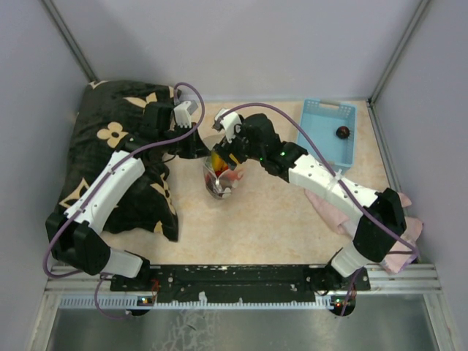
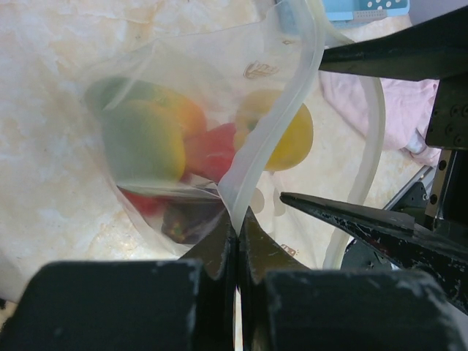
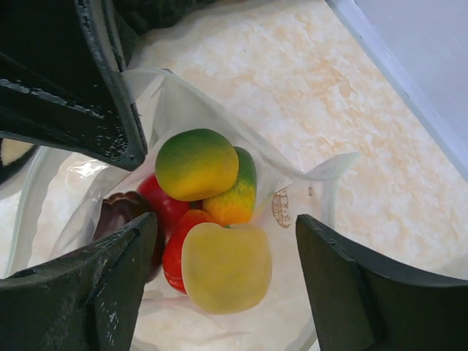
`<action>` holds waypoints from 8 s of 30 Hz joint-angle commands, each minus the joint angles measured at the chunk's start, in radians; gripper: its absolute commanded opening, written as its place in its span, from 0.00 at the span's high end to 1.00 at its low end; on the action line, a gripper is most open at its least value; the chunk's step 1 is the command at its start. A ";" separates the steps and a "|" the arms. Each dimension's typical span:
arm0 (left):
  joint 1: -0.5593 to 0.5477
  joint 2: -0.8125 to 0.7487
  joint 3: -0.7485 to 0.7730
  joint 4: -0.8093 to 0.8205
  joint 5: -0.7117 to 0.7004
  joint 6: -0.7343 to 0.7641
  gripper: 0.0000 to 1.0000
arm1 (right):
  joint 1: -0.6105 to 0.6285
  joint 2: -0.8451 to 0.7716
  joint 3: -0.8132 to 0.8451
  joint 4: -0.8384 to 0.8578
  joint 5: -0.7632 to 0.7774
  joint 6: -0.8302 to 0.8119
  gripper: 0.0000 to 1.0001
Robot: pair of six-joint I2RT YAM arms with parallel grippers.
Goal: Place the food in the zip-top bag and seal the zipper
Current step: Place the fake fruit in the zipper food storage bag, then pick up the fake fruit from the bin, then place the fake fruit in the zipper food storage bag.
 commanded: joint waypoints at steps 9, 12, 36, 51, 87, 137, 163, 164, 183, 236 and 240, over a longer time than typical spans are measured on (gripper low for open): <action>0.008 -0.010 -0.005 0.028 0.022 0.003 1.00 | 0.008 -0.032 0.033 0.101 0.055 -0.001 0.20; 0.009 -0.007 -0.006 0.028 0.024 0.001 1.00 | 0.008 -0.079 0.020 0.102 0.060 0.008 0.20; 0.007 -0.008 -0.004 0.027 0.015 0.002 1.00 | -0.305 -0.311 -0.125 -0.041 0.346 0.096 0.21; 0.009 -0.010 -0.001 0.021 -0.007 0.008 1.00 | -0.621 -0.004 -0.105 0.062 0.440 0.178 0.23; 0.012 0.052 0.002 0.013 0.015 0.009 1.00 | -0.838 0.713 0.388 0.067 0.432 0.188 0.29; 0.013 0.040 0.001 0.015 0.023 0.003 1.00 | -0.882 0.180 -0.104 0.151 0.039 0.386 0.63; 0.010 0.012 -0.005 0.023 -0.004 0.006 1.00 | -0.407 -0.437 -0.297 0.026 0.014 0.422 0.63; 0.010 0.011 -0.004 0.022 -0.004 0.005 1.00 | -0.380 -0.439 -0.297 0.031 0.008 0.426 0.63; 0.010 0.009 -0.003 0.024 0.008 0.004 1.00 | -0.012 -0.217 -0.118 0.116 0.017 0.410 0.63; 0.009 0.000 -0.006 0.026 0.026 -0.003 1.00 | 0.014 -0.063 -0.055 -0.077 0.364 0.371 0.76; 0.009 -0.008 -0.004 0.025 0.027 -0.004 1.00 | 0.014 -0.070 0.016 -0.096 0.385 0.323 1.00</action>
